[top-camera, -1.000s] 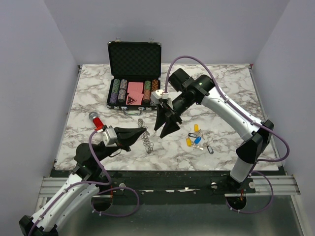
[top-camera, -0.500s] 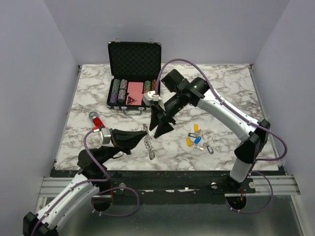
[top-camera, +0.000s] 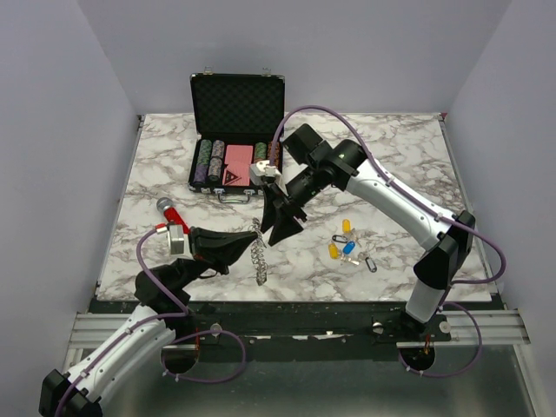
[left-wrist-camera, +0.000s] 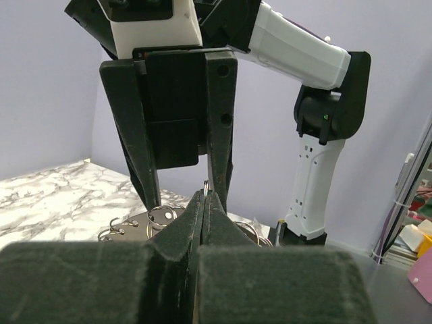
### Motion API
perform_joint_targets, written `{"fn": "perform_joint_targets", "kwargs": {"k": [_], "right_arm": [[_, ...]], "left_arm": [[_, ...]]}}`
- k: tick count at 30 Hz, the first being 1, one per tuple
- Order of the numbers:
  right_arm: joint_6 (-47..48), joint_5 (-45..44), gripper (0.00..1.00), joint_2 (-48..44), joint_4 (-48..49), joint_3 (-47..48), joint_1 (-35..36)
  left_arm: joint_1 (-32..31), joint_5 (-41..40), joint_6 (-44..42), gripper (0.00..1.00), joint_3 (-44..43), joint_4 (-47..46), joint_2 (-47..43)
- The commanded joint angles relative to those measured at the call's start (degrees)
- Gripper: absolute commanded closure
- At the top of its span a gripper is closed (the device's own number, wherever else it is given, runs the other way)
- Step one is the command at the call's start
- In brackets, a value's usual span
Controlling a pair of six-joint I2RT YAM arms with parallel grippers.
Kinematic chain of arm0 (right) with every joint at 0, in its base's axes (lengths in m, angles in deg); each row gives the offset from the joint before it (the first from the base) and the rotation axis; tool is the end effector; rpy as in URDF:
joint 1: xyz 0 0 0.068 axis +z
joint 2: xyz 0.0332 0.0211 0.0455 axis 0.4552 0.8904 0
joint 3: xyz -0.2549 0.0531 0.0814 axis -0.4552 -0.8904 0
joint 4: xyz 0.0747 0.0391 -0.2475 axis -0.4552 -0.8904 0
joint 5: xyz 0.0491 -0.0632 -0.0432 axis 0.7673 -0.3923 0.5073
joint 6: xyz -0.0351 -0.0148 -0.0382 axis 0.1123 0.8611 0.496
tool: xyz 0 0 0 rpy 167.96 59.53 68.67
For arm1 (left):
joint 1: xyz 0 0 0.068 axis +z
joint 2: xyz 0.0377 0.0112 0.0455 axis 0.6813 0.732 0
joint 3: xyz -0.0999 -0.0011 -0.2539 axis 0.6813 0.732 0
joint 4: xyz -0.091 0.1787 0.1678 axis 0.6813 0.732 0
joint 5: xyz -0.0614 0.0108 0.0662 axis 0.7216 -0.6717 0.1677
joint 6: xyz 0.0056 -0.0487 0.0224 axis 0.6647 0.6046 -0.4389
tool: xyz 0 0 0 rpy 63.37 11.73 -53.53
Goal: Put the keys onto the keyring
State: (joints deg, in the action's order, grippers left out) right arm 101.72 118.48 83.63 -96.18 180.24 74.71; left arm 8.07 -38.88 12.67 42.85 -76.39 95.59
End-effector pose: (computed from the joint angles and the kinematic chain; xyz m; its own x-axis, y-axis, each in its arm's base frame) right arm 0.2186 0.2871 0.3719 -0.0254 -0.4558 -0.8897 -0.8610 -0.4423 0.2512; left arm 0.0824 -0.0756 0.2745 -0.0682 -0.6113 -0.7884 0.9336 0.2396 -0.2664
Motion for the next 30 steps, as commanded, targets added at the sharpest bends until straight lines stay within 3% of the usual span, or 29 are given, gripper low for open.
{"fn": "perform_joint_targets", "kwargs": {"k": [1, 14, 20, 22, 30], "right_arm": [[-2.5, 5.55, 0.47, -1.3, 0.93, -0.97, 1.32], [-4.78, 5.56, 0.47, -0.24, 2.33, -1.06, 3.25], [-10.04, 3.54, 0.49, 0.11, 6.02, -1.23, 3.43], [-11.72, 2.05, 0.55, 0.02, 7.25, -1.32, 3.43], [-12.26, -1.47, 0.93, -0.51, 7.96, -1.23, 3.43]], "left_arm": [[0.33, -0.96, 1.39, 1.0, 0.65, -4.75, 0.39], [0.33, -2.8, 0.43, 1.0, 1.27, -4.57, 0.39], [0.33, -5.08, -0.8, 1.0, 1.27, -1.59, -2.07], [0.33, -5.44, -1.51, 1.0, 1.09, 0.26, -3.03], [0.33, -5.53, -2.12, 1.0, 1.27, 3.34, -5.15]]}}
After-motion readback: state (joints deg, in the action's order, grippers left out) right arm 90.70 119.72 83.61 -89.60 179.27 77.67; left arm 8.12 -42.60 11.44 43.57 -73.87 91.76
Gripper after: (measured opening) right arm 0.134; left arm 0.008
